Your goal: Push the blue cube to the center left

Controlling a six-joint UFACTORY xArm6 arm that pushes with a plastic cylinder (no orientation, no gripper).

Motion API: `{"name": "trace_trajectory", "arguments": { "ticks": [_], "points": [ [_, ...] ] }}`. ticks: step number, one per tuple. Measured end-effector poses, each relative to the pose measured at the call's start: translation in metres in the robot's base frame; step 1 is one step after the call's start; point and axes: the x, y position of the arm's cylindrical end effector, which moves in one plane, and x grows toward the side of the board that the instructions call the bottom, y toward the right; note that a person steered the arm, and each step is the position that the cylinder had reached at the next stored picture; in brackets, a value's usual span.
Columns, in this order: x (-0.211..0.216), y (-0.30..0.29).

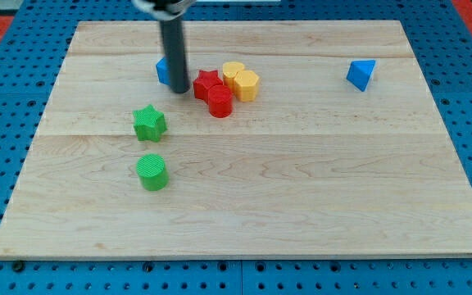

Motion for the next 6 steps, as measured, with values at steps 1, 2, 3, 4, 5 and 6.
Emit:
{"name": "trace_trajectory", "arguments": {
  "ticks": [1, 2, 3, 4, 5, 6],
  "points": [
    [-0.002, -0.019],
    [-0.004, 0.048],
    [-0.04, 0.089],
    [-0.063, 0.068],
    [-0.063, 0.045],
    [-0.032, -0.078]
  ]
}}
